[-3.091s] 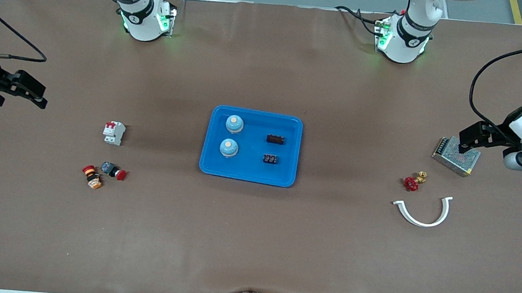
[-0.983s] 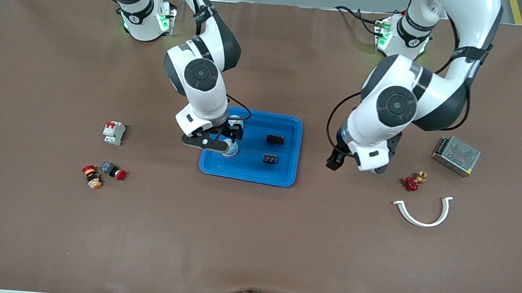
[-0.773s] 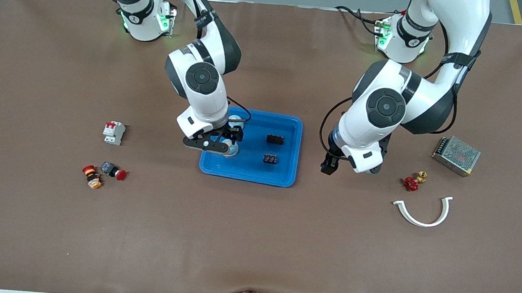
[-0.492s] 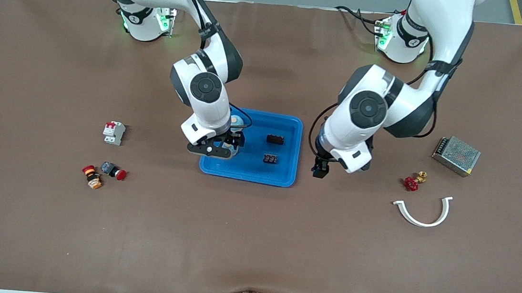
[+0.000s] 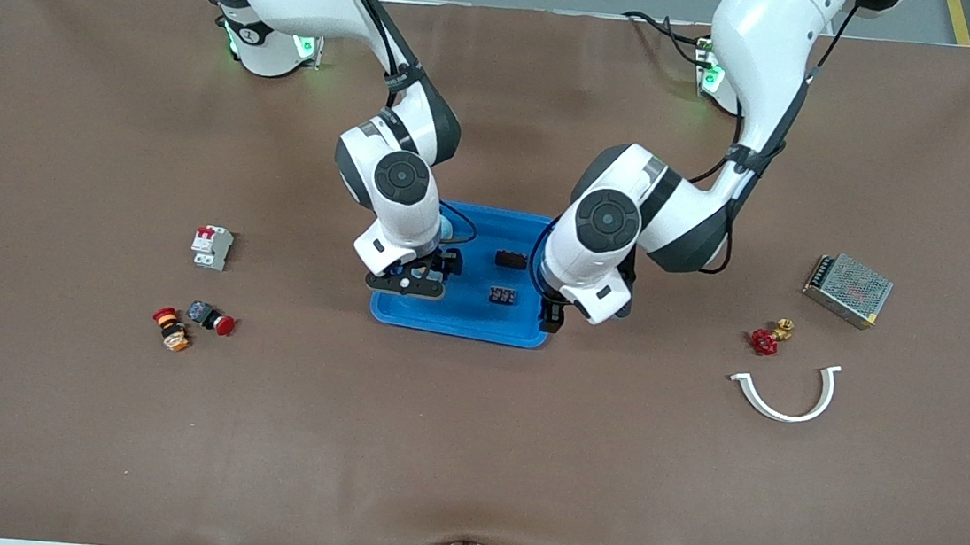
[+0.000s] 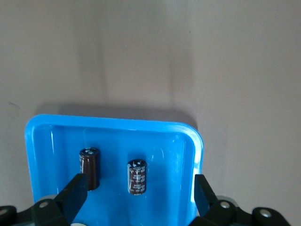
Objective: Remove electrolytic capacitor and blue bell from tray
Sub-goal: 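Grasp the blue bell with the right gripper while the left gripper grasps the capacitor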
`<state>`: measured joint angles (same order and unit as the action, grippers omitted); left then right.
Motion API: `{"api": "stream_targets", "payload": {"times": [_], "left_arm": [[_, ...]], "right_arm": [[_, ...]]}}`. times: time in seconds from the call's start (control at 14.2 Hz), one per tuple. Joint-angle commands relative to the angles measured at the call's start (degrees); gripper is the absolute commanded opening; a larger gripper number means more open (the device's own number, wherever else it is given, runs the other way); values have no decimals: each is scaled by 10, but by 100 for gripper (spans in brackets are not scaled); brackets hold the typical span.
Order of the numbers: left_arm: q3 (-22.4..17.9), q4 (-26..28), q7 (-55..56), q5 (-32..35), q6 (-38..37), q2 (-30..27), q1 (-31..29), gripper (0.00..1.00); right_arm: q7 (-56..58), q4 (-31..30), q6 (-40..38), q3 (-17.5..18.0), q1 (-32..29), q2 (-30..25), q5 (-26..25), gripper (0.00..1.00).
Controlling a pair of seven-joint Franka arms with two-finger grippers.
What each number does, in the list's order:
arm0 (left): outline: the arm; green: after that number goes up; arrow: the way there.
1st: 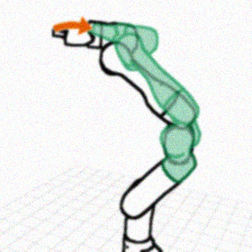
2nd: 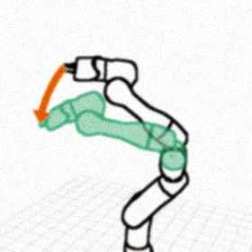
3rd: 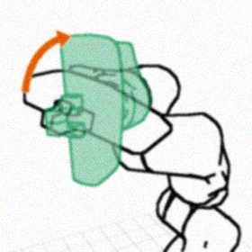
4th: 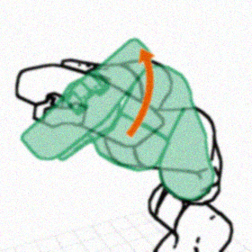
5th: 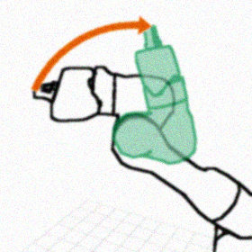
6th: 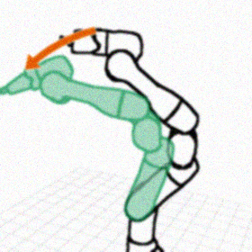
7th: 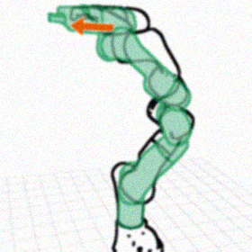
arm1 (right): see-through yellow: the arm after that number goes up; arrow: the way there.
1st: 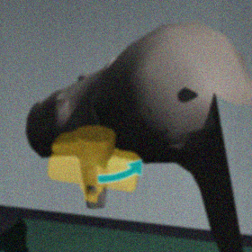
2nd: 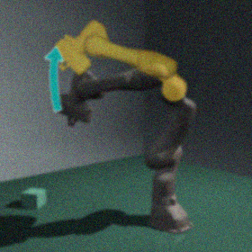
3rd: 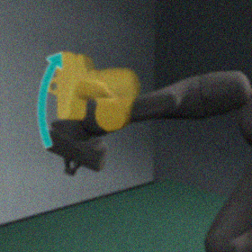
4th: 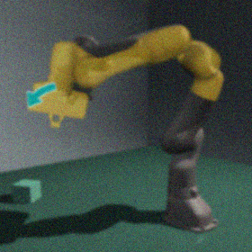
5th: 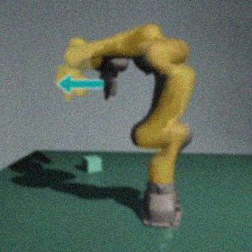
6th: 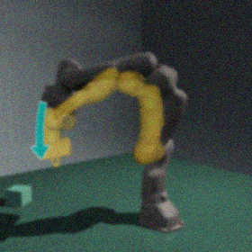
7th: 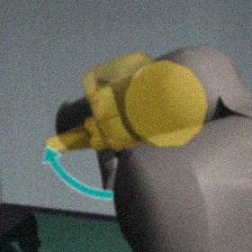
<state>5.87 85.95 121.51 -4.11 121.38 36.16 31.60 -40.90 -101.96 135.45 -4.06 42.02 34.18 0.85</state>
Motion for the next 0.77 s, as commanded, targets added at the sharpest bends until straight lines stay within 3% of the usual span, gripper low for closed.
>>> {"api": "stream_targets", "payload": {"times": [0.0, 0.7], "left_arm": [[-7, -32, 15, 11, 7, 27, 21, 100], [-10, -51, 10, 24, 62, 96, 60, 100]], "right_arm": [[6, 1, 12, -3, 6, 9, -4, 100], [5, 0, 32, -3, 10, 30, -4, 100]]}}
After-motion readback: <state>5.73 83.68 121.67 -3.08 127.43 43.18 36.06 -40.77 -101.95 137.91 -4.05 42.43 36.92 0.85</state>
